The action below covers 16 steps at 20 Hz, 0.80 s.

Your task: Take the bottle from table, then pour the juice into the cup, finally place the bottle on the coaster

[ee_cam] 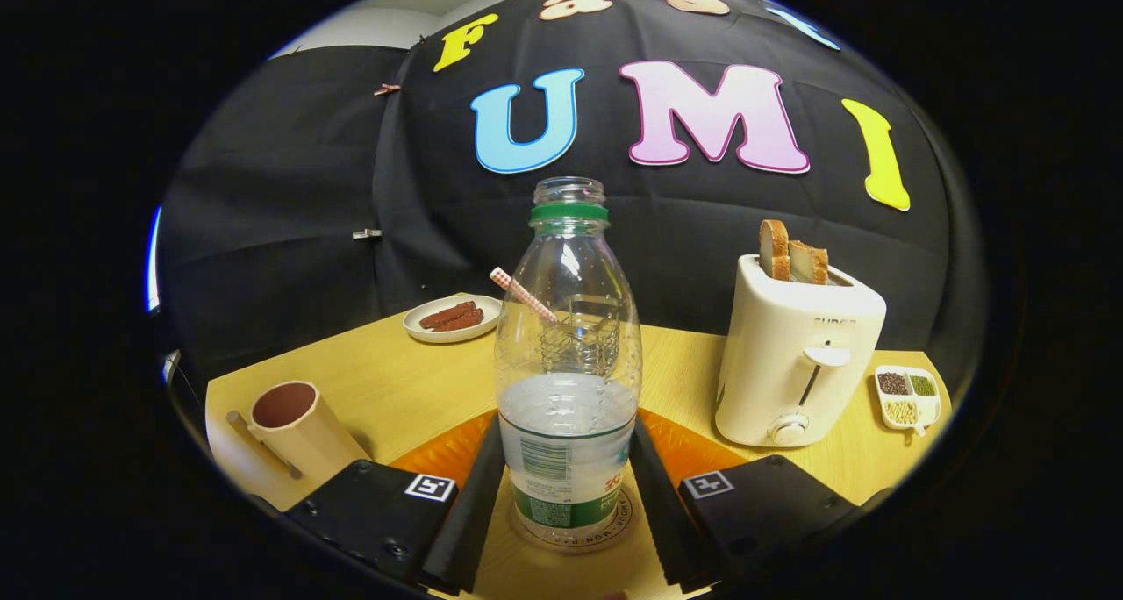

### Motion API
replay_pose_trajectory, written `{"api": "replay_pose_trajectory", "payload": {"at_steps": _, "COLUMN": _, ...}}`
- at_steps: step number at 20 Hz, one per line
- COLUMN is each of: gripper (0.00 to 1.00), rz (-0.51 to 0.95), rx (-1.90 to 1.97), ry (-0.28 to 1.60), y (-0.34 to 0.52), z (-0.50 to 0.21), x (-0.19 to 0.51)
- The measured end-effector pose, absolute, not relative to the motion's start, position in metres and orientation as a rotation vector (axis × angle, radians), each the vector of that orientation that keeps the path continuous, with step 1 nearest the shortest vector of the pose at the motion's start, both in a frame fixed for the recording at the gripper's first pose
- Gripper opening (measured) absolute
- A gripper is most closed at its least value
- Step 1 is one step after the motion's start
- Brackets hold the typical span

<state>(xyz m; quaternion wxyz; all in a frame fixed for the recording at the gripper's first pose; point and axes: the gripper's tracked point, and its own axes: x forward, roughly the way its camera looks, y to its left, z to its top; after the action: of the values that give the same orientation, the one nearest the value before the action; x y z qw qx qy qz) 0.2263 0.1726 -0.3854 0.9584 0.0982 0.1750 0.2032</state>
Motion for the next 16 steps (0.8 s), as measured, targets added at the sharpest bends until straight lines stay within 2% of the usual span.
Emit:
{"api": "replay_pose_trajectory", "payload": {"at_steps": 8, "gripper": 0.8, "rz": 0.409, "rx": 0.19, "ry": 0.426, "y": 0.174, "z": -0.409, "x": 0.205}}
{"api": "replay_pose_trajectory", "payload": {"at_steps": 12, "gripper": 0.91, "rz": 0.401, "rx": 0.207, "ry": 0.456, "y": 0.174, "z": -0.412, "x": 0.198}}
{"api": "replay_pose_trajectory", "payload": {"at_steps": 16, "gripper": 0.96, "rz": 0.389, "rx": 0.217, "ry": 0.462, "y": 0.169, "z": -0.406, "x": 0.191}}
